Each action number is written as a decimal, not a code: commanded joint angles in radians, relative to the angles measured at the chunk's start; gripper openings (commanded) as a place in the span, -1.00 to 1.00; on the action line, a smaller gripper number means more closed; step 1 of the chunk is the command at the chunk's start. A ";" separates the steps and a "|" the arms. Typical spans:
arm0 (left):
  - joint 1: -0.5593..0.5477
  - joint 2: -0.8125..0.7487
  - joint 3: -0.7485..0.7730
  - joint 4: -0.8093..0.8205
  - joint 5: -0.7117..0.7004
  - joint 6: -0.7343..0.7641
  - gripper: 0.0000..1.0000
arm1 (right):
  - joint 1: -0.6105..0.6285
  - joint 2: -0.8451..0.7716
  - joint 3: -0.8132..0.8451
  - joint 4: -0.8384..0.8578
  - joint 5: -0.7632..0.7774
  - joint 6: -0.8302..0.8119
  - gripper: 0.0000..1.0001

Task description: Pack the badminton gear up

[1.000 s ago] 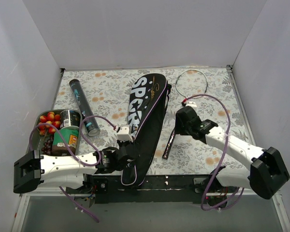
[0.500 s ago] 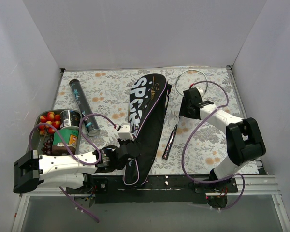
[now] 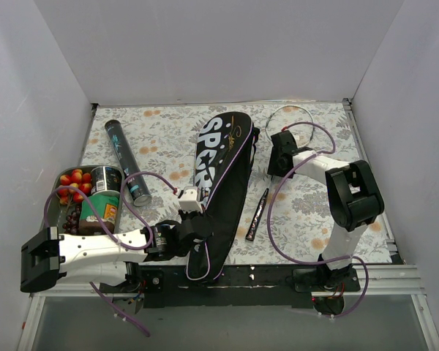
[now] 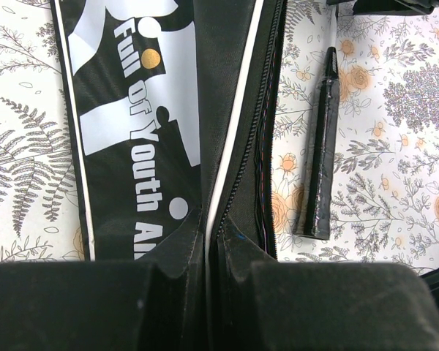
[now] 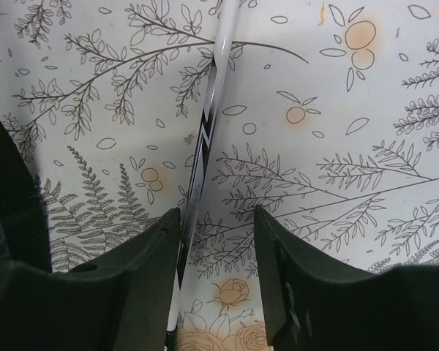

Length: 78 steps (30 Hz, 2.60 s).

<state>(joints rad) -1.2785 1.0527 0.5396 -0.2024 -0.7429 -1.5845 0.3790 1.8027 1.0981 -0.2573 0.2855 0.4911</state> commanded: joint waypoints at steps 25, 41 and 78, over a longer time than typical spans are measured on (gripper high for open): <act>-0.004 -0.043 0.026 -0.009 -0.093 -0.022 -1.00 | 0.023 -0.252 -0.055 -0.048 0.020 0.009 -0.97; -0.002 0.058 0.122 -0.061 -0.108 -0.060 -1.00 | 0.461 -0.791 -0.248 -0.402 0.274 0.363 -0.97; -0.004 0.161 0.198 -0.088 -0.070 -0.083 -1.00 | 0.853 -0.600 -0.213 -0.482 0.336 0.508 -0.97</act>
<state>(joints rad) -1.2785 1.2400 0.7357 -0.3145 -0.7879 -1.6402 1.2263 1.1622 0.8169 -0.8066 0.5812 1.0416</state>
